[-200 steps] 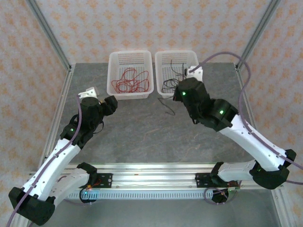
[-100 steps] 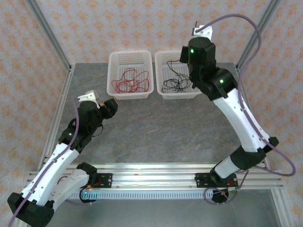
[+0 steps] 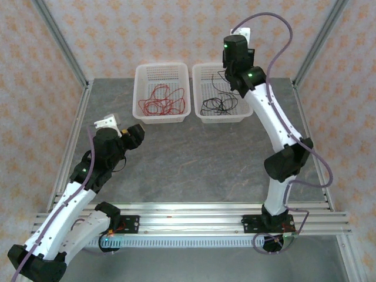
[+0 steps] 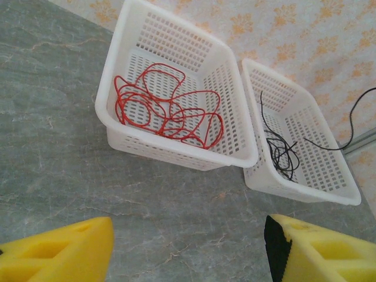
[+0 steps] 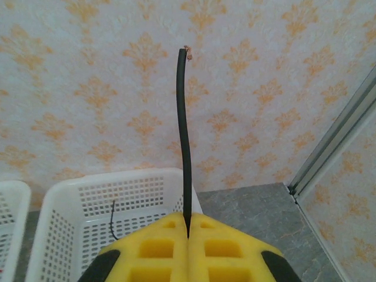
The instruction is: Untangle the cables
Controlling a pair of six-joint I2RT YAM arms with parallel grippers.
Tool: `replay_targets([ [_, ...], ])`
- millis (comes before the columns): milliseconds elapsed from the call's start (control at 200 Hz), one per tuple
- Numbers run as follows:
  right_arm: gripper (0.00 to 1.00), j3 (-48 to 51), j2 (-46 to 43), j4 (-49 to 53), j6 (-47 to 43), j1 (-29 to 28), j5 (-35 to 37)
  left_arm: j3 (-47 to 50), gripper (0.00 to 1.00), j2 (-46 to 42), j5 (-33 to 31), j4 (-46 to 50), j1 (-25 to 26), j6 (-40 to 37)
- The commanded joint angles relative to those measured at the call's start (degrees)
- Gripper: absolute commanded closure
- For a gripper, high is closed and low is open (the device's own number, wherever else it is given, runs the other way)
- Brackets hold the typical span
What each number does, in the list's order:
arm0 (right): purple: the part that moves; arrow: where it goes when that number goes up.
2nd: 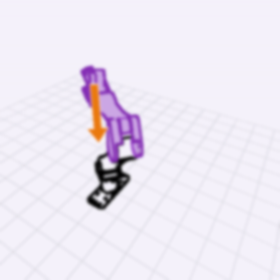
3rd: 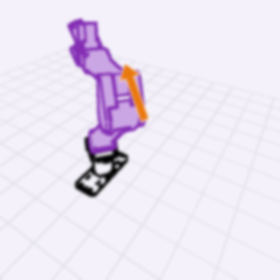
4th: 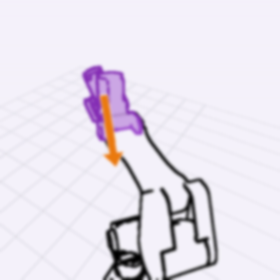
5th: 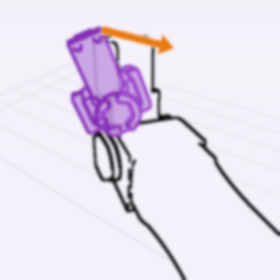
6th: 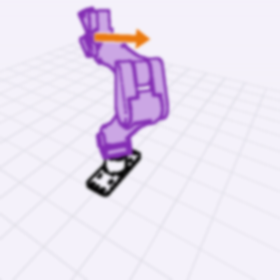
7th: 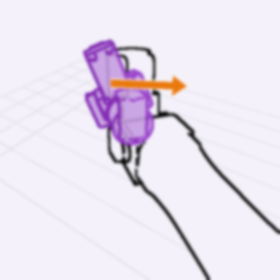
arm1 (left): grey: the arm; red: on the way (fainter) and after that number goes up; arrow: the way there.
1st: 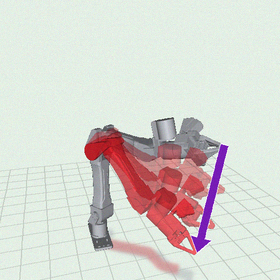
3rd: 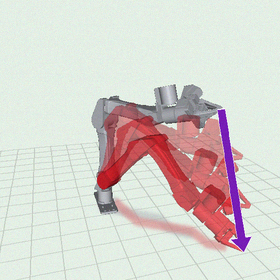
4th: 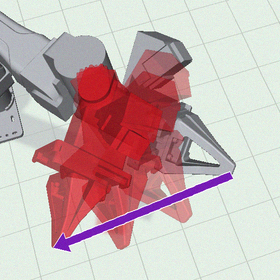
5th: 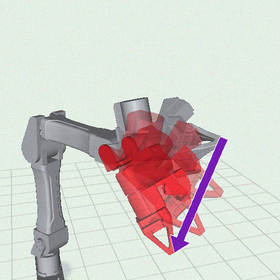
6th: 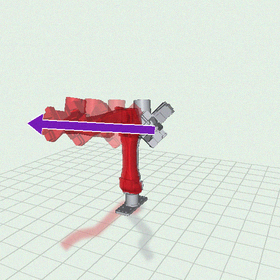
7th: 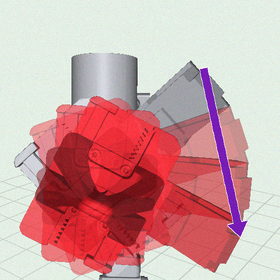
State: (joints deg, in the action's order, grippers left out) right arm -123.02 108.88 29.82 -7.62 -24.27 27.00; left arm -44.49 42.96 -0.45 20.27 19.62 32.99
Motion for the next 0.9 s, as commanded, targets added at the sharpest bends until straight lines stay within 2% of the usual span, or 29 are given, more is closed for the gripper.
replay_targets([
  [0,1.0,-1.7,3.3,-2.3,-0.4,1.9,-0.3,0.1,0.3,-1.0,-1.1,1.2,-0.1,0.2],
  [275,1.0,0.7,14.6,-0.1,3.6,4.3,-5.9,-0.3,0.3,-1.4,-1.5,2.2,-0.1,1.9],
  [711,1.0,-3.2,27.0,4.6,7.2,4.6,-11.0,-0.9,0.3,-1.7,-1.4,3.4,-0.1,2.5],
  [891,0.78,-3.0,28.1,5.3,8.4,4.5,-12.4,-1.0,0.31,-1.7,-1.0,3.6,-0.1,2.8],
])
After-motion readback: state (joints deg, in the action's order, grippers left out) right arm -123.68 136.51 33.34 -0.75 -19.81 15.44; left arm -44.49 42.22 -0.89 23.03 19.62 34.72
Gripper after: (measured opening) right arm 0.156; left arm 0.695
